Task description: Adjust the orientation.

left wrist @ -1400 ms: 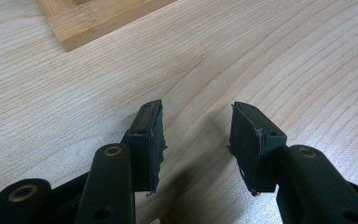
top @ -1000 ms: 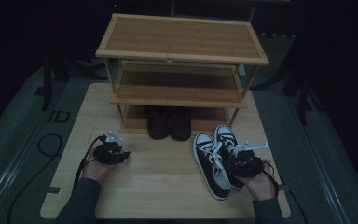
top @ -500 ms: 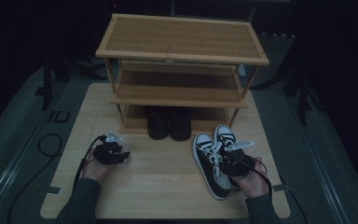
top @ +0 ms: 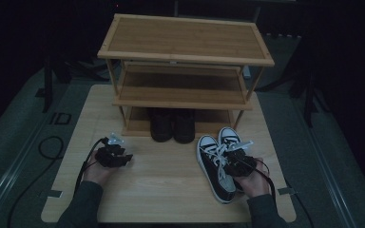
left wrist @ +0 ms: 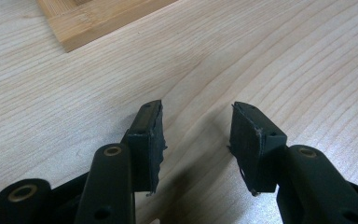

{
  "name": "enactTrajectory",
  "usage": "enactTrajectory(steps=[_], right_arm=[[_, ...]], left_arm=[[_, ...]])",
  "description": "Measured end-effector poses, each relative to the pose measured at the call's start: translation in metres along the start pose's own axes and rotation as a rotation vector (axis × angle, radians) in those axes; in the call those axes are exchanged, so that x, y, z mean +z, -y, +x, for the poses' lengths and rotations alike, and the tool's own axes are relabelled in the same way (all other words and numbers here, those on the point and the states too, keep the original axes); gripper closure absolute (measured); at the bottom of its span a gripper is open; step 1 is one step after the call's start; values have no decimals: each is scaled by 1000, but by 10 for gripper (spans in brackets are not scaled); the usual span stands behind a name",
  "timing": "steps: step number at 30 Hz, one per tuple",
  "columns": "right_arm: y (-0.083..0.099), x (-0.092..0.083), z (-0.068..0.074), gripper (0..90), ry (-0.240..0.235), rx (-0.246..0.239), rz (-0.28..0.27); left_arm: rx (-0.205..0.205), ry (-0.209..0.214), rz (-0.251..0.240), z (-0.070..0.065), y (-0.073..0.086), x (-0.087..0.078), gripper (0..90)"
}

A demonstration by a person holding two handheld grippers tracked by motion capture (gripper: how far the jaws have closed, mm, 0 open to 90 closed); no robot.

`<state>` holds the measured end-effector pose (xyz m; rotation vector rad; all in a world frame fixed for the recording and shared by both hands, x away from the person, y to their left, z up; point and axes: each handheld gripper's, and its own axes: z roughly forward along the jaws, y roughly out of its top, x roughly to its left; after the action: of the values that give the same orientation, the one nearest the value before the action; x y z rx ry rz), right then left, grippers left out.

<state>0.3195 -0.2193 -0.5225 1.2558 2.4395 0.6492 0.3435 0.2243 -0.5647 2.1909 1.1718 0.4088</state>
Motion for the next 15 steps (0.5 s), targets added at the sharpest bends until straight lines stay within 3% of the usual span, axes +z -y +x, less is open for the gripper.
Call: enactTrajectory(steps=[5,15], right_arm=[[5,-2,-3,826,-2,34,-12],[9,-5,-8,846,1,24,-43]], left_arm=[[0,1,-1,0,0,0,549],[1,0,-4,0,0,0,549]])
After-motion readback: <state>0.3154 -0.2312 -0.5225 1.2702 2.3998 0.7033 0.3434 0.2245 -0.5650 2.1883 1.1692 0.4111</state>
